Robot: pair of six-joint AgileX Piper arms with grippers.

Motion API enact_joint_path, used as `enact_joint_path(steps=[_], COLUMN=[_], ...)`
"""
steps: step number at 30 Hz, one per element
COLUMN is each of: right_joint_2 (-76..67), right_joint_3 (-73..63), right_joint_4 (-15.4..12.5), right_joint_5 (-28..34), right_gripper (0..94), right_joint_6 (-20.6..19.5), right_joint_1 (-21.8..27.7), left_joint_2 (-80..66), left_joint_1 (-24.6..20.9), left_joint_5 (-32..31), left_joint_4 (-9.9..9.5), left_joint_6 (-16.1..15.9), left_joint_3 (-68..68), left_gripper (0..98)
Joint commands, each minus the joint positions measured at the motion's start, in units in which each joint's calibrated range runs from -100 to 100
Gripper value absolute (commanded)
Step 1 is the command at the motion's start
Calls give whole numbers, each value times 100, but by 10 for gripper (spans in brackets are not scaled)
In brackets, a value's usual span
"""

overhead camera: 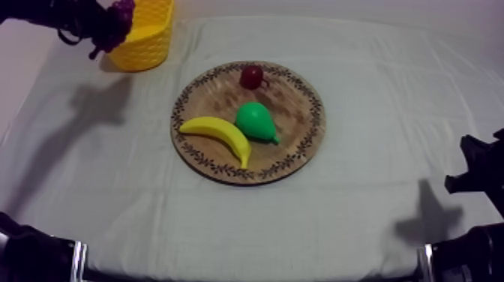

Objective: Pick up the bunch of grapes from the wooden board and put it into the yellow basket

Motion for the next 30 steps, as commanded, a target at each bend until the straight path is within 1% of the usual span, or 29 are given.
enact_joint_path(steps=[1,14,23,30], right_joint_2=[-2,-2,-2,-2], right_joint_3=[-1,-1,-1,-1], right_joint_4=[1,1,1,1], right_joint_5=[-4,-4,-4,-4], right_gripper=[5,5,5,5], right_joint_6=[1,1,1,1], right_joint_1=[1,1,1,1], left_joint_2=[235,1800,3150,4014], left_joint_1=[-93,-322,-389,-452], left_joint_5=[84,290,817,924], left_joint_4=[-6,1,5,39], left_joint_6=[3,151,177,163], left_joint_3=[-332,-2273,-3976,-4632], left_gripper=[342,343,338,341])
